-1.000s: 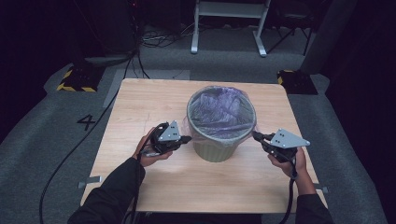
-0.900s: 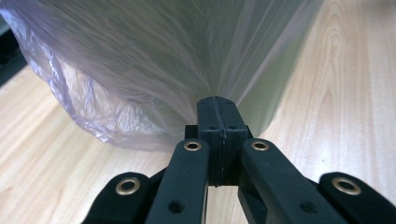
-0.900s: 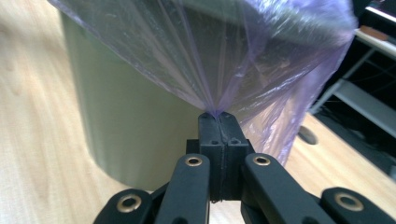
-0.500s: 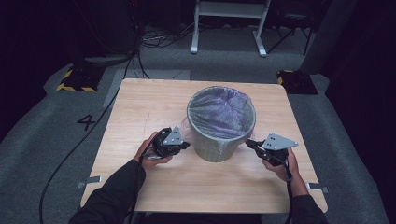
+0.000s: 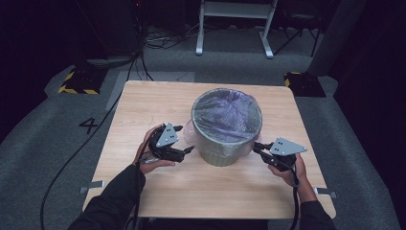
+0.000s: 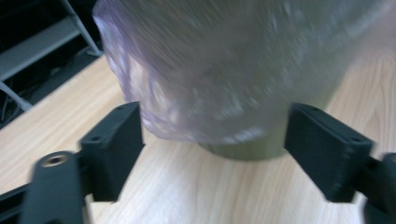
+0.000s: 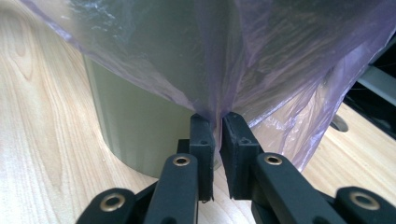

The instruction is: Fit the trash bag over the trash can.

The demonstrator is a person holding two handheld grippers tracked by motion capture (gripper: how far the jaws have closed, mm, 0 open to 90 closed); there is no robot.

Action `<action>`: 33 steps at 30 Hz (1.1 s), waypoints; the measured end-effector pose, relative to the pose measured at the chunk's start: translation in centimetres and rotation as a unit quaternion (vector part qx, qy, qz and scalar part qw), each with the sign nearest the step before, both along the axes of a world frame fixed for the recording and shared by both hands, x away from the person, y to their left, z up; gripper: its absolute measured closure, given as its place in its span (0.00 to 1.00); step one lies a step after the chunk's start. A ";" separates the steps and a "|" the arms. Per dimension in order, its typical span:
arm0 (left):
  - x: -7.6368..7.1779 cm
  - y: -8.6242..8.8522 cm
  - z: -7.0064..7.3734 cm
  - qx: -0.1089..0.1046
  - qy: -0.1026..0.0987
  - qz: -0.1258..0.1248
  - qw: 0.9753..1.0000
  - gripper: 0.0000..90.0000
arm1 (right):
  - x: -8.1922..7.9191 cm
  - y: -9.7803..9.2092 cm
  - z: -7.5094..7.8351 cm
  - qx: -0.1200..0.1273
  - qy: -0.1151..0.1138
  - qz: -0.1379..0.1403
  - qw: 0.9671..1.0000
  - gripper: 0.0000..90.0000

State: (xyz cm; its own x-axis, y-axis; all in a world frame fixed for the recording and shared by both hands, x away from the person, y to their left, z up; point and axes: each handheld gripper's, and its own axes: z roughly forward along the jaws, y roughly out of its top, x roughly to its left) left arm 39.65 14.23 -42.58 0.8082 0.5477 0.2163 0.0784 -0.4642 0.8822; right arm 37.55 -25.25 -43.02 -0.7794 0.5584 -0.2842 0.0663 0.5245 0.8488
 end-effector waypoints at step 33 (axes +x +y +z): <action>1.3 -2.8 -2.4 0.152 0.020 -0.060 0.986 1.00 | 0.7 0.3 -1.0 -0.030 0.058 -0.005 0.998 1.00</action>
State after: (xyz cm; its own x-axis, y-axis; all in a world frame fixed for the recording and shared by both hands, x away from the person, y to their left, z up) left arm 40.93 11.40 -45.02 0.8746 0.3628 0.3217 0.0392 -0.7142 0.6988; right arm 38.27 -24.98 -44.05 -0.8039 0.5502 -0.2261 0.1669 0.5735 0.8020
